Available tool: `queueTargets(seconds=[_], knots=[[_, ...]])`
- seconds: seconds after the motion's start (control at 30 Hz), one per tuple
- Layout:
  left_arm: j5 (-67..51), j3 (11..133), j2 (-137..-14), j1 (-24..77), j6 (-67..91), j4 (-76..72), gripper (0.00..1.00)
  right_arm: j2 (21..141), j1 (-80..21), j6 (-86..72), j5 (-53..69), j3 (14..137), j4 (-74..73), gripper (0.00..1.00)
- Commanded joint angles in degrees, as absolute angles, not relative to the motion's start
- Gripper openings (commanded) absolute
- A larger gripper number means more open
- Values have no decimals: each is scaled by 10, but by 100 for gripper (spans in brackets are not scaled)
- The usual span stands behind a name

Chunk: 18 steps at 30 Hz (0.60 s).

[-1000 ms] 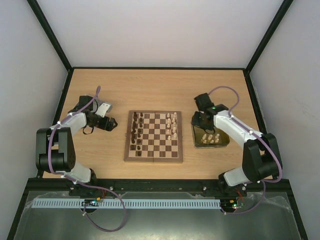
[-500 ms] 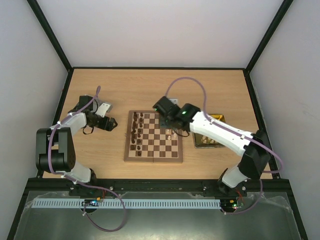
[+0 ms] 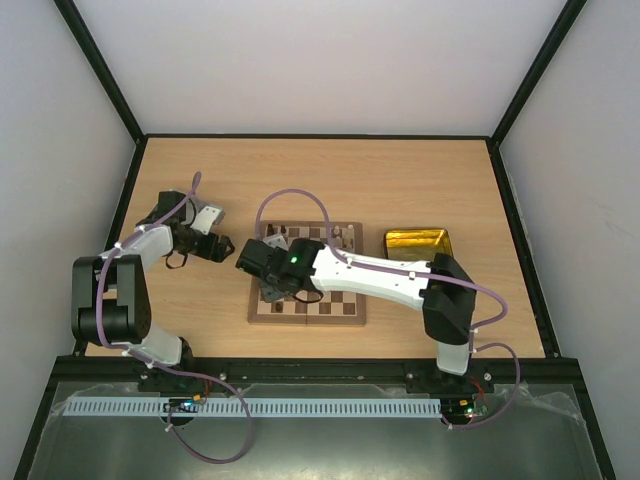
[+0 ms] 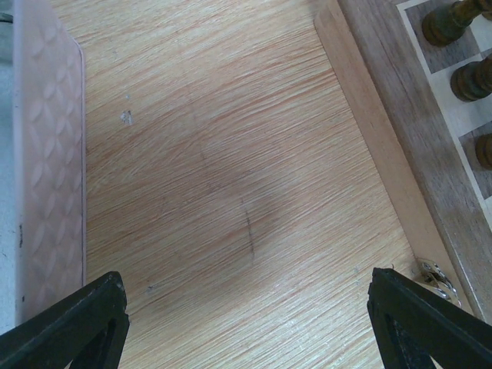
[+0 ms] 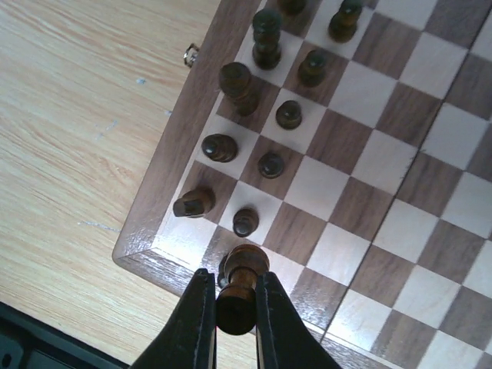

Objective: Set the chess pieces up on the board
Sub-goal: Place the chess piece on the chessboard.

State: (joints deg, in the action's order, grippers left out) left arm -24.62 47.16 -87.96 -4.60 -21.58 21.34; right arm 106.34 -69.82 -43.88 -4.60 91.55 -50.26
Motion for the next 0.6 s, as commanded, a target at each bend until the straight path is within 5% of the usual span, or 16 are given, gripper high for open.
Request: queueTargets(seconds=[0.0,0.57], knots=[[-244,466,-873,-52,-214,216,85,1087,-706,-426,-27,944,-509,4],[-247,465,-876,-52,-215,214,86,1163,-735,-396,11,995,-511,7]])
